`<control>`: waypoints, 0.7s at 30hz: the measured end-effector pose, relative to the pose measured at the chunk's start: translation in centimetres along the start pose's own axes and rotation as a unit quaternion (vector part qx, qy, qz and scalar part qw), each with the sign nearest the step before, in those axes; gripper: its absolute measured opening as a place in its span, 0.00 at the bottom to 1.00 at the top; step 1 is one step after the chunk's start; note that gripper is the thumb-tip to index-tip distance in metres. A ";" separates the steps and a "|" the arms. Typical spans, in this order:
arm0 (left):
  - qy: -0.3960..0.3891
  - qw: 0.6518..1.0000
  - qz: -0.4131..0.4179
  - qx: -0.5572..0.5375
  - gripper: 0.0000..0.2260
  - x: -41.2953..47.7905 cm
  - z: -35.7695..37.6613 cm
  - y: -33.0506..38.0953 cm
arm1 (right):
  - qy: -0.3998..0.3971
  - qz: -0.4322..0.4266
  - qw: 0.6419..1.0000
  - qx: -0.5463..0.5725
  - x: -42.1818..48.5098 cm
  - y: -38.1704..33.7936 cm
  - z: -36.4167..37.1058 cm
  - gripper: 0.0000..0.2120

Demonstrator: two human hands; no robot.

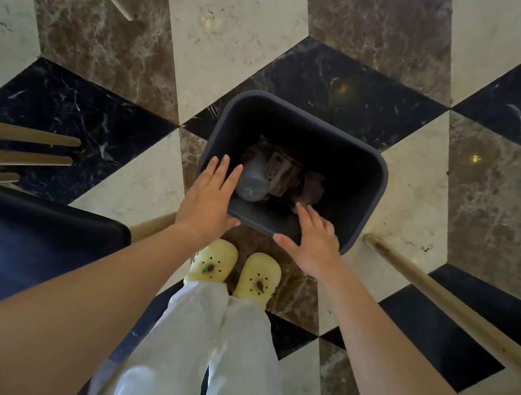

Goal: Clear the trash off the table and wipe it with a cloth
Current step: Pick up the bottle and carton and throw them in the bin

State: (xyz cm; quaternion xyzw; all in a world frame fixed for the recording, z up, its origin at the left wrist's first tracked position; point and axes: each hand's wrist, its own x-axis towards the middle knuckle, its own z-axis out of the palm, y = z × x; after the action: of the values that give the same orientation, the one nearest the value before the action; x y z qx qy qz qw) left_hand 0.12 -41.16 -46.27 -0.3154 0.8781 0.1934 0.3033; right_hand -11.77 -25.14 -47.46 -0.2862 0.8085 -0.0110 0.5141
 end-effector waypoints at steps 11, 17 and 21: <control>-0.066 0.998 0.006 -0.001 0.34 -0.9 -2.4 -0.1 | -0.006 0.034 0.999 -0.026 -2.2 -0.9 -0.3 0.27; -0.144 0.989 0.040 0.022 0.27 -3.1 -8.6 0.7 | -0.003 0.047 0.999 0.016 -6.8 -2.7 -4.7 0.26; -0.175 0.980 0.072 0.062 0.24 -5.1 -15.4 2.3 | 0.010 0.058 0.997 0.041 -11.3 -4.6 -9.4 0.25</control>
State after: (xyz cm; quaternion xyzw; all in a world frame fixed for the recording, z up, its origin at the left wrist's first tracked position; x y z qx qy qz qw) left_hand -4.60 -45.40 -31.19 -0.1927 0.8421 0.2126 0.4567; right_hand -14.05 -26.24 -32.28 -0.2173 0.8276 -0.0174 0.5173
